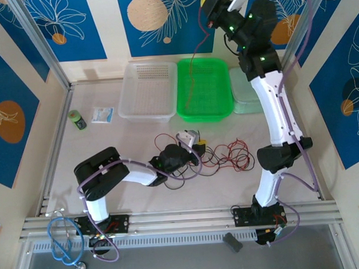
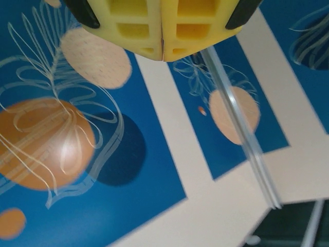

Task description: Untangle the cables

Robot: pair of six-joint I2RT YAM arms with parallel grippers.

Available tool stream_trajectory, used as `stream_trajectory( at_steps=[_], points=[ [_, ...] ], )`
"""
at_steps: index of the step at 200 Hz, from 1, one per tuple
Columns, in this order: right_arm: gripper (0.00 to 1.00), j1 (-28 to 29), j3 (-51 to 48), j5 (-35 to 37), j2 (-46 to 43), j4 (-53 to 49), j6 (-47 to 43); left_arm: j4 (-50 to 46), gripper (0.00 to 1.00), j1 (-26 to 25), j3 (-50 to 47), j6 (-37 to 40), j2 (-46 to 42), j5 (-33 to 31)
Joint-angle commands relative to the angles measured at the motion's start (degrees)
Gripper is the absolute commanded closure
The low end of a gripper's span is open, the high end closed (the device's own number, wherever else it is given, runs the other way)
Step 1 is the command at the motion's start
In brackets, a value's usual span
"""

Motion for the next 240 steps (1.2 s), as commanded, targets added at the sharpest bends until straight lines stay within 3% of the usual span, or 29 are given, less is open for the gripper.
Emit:
stream_trajectory(
  at_steps=[1, 90, 145, 177, 206, 240],
  points=[
    [1.0, -0.32, -5.78, 5.45, 0.86, 6.51, -3.05, 0.12, 1.0, 0.19, -0.97, 1.55, -3.54, -0.6],
    [1.0, -0.95, -31.53, 8.38, 0.15, 15.5, 0.93, -19.17, 1.0, 0.18, 1.31, 7.59, -16.93, -4.09],
    [1.0, -0.77, -36.2, 9.82, 3.57, 7.96, 2.43, -25.26, 1.0, 0.23, 2.7, 9.66, -21.03, -5.86],
    [0.81, -0.69, -36.49, 9.37, 4.62, 2.25, 3.65, -26.64, 1.0, 0.25, 3.72, 10.44, -22.2, -6.73],
    [0.74, -0.79, -37.97, 10.11, 4.81, -1.88, 5.6, -27.1, 1.0, 0.25, 5.08, 10.91, -22.67, -7.11],
    [0.56, -1.12, -38.73, 8.58, 5.13, -6.05, 6.35, -29.95, 1.0, 0.25, 8.97, 12.28, -22.41, -6.49]
  ],
)
